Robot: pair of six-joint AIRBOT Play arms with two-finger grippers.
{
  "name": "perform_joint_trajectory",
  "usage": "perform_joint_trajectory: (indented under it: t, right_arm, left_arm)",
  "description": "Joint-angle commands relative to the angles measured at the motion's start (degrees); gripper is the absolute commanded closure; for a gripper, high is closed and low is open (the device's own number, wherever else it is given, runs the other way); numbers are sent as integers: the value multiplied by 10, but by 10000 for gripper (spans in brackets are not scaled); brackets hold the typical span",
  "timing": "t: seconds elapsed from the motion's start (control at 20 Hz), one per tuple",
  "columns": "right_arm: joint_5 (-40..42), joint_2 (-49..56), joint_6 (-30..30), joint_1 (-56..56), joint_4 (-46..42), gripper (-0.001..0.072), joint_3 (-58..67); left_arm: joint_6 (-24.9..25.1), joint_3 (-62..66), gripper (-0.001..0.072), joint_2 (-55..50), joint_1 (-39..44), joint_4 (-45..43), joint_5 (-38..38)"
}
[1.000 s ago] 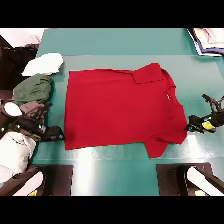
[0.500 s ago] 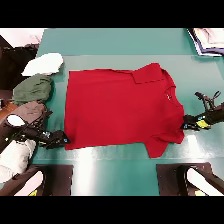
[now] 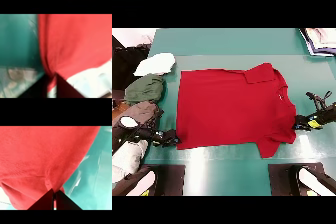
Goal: Fold the shirts.
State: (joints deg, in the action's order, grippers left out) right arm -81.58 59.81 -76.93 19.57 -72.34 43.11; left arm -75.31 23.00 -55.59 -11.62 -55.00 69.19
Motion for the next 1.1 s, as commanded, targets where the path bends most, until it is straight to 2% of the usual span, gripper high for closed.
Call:
perform_joint_trajectory:
  t: [0.0, 0.15, 0.4, 0.55, 0.8, 0.95, 1.05]
  right_arm:
    - [-1, 0, 0, -1, 9, 697, 1]
    - [-19, -2, 0, -1, 50, 697, 12]
    - [-5, -54, 0, -1, 146, 698, 155]
    - [43, -93, 0, -1, 189, 698, 295]
    - [121, -127, -1, -1, 183, 699, 564]
    - [120, -117, -2, 0, 181, 699, 710]
    - [106, -101, -22, 0, 162, 699, 798]
  left_arm:
    - [25, 4, 683, 1, 0, 42, 7]
    - [29, 80, 684, 5, 0, 49, 31]
    - [27, 380, 683, 5, 0, 49, 78]
    - [23, 589, 684, 5, 0, 49, 78]
    - [11, 921, 684, 5, 0, 44, 59]
    - [-9, 1054, 684, 6, 0, 45, 32]
    - [-14, 1075, 684, 26, 0, 44, 18]
